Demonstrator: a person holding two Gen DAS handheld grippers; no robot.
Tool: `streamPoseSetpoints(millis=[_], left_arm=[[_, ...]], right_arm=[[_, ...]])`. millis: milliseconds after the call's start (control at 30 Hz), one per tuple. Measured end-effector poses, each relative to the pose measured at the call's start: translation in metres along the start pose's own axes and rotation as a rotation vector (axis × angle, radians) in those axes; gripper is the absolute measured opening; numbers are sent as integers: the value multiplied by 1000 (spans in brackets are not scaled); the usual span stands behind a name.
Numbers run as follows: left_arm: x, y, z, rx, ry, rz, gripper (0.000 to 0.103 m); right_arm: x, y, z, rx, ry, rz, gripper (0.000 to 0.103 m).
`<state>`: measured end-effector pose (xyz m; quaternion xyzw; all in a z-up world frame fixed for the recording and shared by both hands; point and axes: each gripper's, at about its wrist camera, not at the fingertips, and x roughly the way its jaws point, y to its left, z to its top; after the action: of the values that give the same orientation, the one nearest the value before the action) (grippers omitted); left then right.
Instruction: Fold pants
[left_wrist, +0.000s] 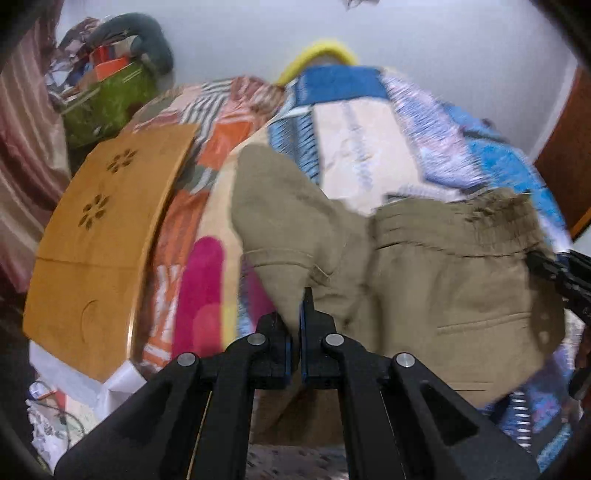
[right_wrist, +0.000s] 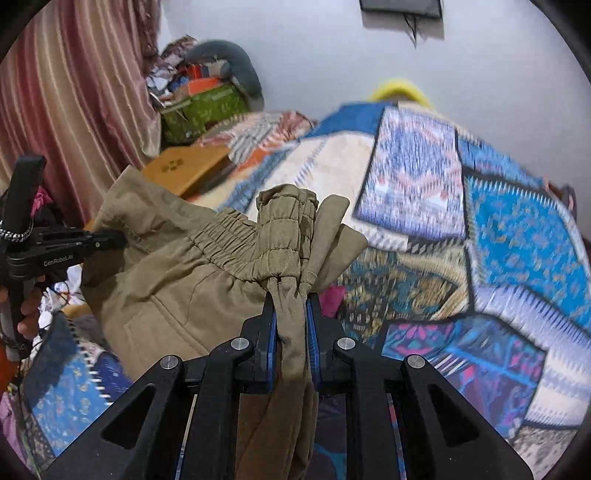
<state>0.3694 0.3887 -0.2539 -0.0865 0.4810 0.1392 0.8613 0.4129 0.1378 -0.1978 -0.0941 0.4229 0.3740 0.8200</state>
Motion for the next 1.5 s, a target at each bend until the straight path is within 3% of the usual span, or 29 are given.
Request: streamPoseSetpoints(millis=[100,233,300,367,433,633,800,1067,1333,1500], left_arm=[[18,12,-4,-32,51,-6,5],[32,13,-12,-24,83,25,18],[34,11,-16,-27,84,47,22],[35,11,-18,-27,92,63,39],[29,12,-21,-36,86,81,44],[-3,12,-30,-44,73,90,45],[-63,0,-32,-37,-3,78,45],[-214,-40,-45,6,-243,-5,45],[-370,-74,-98,29,-524,-61,45],[-430,-92,-143,43,-654,-43,47]], right_arm=[[9,-10,-8,36,32,9,13],[16,-11,-12,13,64,-14,18],[15,-9,-16,-5,76,-31,25],[13,-11,-17,-3,89,-42,32],[7,-13,-20,-1,99,-66,46],[-26,-13,-20,4,69,-73,51],[-83,2,-14,-11,-25,-61,51],[-205,46,-7,-71,-238,-25,51],[-321,92,-35,-100,-476,42,51],[-369,119,-64,-125,-596,62,51]])
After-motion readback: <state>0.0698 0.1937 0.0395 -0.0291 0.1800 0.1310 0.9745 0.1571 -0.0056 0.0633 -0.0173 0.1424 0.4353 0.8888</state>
